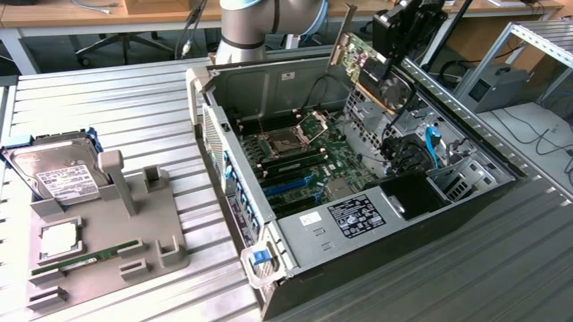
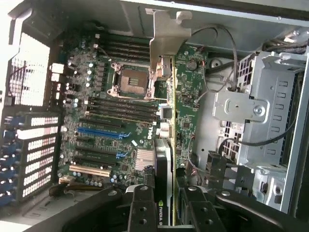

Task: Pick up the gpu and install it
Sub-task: 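Insert the gpu into the slot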

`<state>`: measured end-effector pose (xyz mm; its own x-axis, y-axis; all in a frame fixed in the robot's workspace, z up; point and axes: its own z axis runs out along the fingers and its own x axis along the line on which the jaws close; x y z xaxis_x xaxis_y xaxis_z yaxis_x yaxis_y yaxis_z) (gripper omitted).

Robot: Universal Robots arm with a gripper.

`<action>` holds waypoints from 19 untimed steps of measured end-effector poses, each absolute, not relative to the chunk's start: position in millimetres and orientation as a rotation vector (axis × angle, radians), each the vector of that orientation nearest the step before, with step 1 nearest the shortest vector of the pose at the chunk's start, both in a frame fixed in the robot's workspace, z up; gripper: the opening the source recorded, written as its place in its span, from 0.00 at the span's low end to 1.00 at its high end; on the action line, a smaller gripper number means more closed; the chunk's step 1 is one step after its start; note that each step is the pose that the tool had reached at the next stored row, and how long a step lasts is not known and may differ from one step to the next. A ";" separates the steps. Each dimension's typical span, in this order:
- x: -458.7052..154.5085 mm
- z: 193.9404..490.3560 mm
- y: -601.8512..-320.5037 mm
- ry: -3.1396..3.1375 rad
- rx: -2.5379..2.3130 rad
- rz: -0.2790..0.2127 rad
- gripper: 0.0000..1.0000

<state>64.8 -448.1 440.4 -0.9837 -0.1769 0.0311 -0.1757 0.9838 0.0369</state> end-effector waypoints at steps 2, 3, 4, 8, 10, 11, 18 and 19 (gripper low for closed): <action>64.8 440.4 -448.1 -3.087 0.345 -0.052 0.27; 64.8 440.4 -448.1 -3.084 0.369 -0.051 0.27; 64.8 440.4 -448.1 -3.081 0.390 -0.051 0.27; 64.8 440.4 -448.0 -3.065 0.492 -0.049 0.27; 64.8 440.4 -448.0 -3.047 0.590 -0.047 0.27; 64.8 440.4 -448.0 -3.040 0.625 -0.046 0.27; 64.8 440.4 -447.9 -2.997 0.799 -0.043 0.27; 64.8 440.4 -447.8 -2.992 0.817 -0.043 0.27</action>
<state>64.8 -447.8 440.4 -0.8607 -0.5082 0.0311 -0.5071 0.8611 0.0370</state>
